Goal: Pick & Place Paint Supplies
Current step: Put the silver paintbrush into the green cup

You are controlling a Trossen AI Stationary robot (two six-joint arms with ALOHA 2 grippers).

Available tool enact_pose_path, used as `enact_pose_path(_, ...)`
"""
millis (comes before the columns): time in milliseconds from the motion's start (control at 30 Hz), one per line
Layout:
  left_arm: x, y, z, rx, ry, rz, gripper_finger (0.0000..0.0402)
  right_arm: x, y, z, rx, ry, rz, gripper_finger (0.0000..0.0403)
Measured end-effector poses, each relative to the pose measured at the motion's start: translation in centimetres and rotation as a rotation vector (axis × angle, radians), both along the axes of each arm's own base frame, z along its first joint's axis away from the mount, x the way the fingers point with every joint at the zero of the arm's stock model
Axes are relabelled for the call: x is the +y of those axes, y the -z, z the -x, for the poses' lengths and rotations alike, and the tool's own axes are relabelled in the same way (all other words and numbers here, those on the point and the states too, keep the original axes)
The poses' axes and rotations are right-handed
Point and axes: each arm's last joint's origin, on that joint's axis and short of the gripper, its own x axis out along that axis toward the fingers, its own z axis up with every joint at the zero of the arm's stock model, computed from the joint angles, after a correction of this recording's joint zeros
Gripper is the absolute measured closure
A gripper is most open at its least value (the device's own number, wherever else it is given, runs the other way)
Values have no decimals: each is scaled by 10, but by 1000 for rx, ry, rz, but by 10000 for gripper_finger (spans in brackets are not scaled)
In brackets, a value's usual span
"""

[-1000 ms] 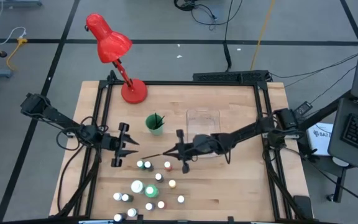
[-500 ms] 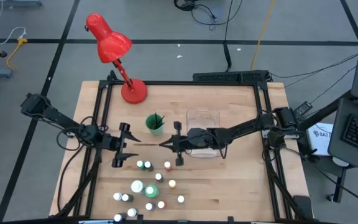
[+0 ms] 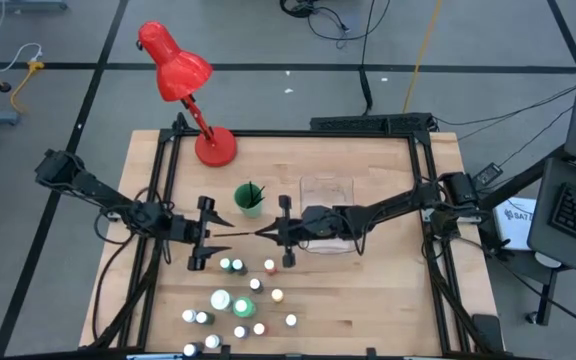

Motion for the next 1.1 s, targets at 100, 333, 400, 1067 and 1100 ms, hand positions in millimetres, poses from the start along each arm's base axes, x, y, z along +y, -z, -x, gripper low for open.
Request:
enact_pose_path(100, 0, -3, -1, -8, 3, 8, 166, 1, 0, 0, -1, -5, 21, 402)
enact_pose_path(333, 0, -3, -1, -11, 21, 6, 287, 6, 0, 1, -2, -19, 58, 402)
enact_pose_path(400, 0, -3, -1, -8, 24, -15, 337, 6, 0, 1, -3, -22, 69, 402)
enact_pose_path(1067, 4, -75, -45, 339, -314, -45, 399, 41, -38, 96, 176, 88, -20, 386)
enact_pose_path(1100, 6, -79, -47, 387, -353, -48, 399, 45, -38, 107, 163, 72, -63, 387)
